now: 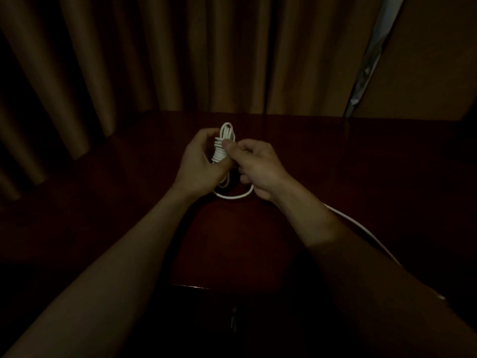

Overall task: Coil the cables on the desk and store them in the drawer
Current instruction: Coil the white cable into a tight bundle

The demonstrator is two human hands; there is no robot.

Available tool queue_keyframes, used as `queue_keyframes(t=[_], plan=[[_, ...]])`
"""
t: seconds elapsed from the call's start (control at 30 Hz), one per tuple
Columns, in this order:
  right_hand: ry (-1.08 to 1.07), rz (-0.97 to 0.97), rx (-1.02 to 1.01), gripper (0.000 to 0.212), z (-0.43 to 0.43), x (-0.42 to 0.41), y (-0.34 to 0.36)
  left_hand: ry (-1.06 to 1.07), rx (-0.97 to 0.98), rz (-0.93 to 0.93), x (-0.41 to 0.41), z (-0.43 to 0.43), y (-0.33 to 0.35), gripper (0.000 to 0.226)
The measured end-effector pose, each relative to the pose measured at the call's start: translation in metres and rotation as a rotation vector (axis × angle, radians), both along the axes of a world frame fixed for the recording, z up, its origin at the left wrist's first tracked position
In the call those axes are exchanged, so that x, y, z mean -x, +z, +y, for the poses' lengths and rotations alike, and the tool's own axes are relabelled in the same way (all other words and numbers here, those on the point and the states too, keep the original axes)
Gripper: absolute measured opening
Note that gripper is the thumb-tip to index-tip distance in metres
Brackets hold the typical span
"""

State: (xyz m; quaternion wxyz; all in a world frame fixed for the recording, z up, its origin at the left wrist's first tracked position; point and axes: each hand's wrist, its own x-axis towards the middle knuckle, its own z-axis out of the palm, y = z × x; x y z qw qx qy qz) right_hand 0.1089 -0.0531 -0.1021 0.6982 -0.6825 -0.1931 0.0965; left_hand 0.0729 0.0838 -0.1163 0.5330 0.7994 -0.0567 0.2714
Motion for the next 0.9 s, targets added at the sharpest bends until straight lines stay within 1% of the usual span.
queue_keyframes(t=[0.03, 0.1, 0.17, 0.23, 0.27, 0.37, 0.43, 0.57, 0.6, 0.67, 0.73, 0.8, 0.9], plan=[[0.01, -0.002, 0.002, 0.037, -0.002, -0.001, 0.0, -0.029, -0.01, 0.047, -0.001, 0.0, 0.001, 0.04], [0.04, 0.002, 0.006, 0.033, -0.008, -0.005, 0.0, -0.093, -0.014, 0.142, -0.002, 0.001, 0.003, 0.027], [0.082, 0.012, -0.01, 0.03, -0.012, -0.011, -0.001, -0.144, 0.043, 0.175, -0.003, 0.003, 0.003, 0.018], [0.105, 0.034, -0.032, 0.042, -0.013, -0.014, -0.002, -0.153, 0.086, 0.166, -0.004, 0.003, 0.002, 0.02], [0.105, 0.047, -0.035, 0.044, -0.013, -0.015, -0.002, -0.144, 0.078, 0.15, -0.003, 0.003, 0.002, 0.021], [0.09, 0.087, -0.051, 0.034, -0.01, -0.015, -0.002, -0.066, 0.032, 0.075, 0.0, 0.002, 0.002, 0.025], [0.082, 0.095, -0.054, 0.034, -0.01, -0.015, -0.001, -0.002, 0.032, 0.034, 0.001, 0.003, 0.002, 0.031], [0.097, 0.06, 0.0, 0.033, -0.009, -0.009, 0.0, 0.051, -0.014, 0.002, 0.002, 0.005, -0.001, 0.037], [0.088, 0.042, 0.019, 0.028, -0.008, -0.006, 0.0, 0.044, -0.02, -0.002, 0.002, 0.005, -0.001, 0.038], [0.055, 0.005, 0.047, 0.017, -0.006, -0.003, -0.002, 0.034, -0.02, 0.027, 0.002, 0.006, -0.002, 0.04], [0.057, 0.002, 0.055, 0.018, -0.005, -0.003, -0.003, 0.026, -0.017, 0.069, 0.001, 0.005, -0.002, 0.039], [0.08, 0.004, 0.064, 0.019, -0.006, -0.004, -0.003, 0.018, -0.053, 0.103, -0.001, 0.005, -0.002, 0.033], [0.104, 0.008, 0.056, 0.019, -0.011, -0.008, -0.004, -0.091, -0.087, 0.173, 0.0, 0.002, 0.001, 0.032]])
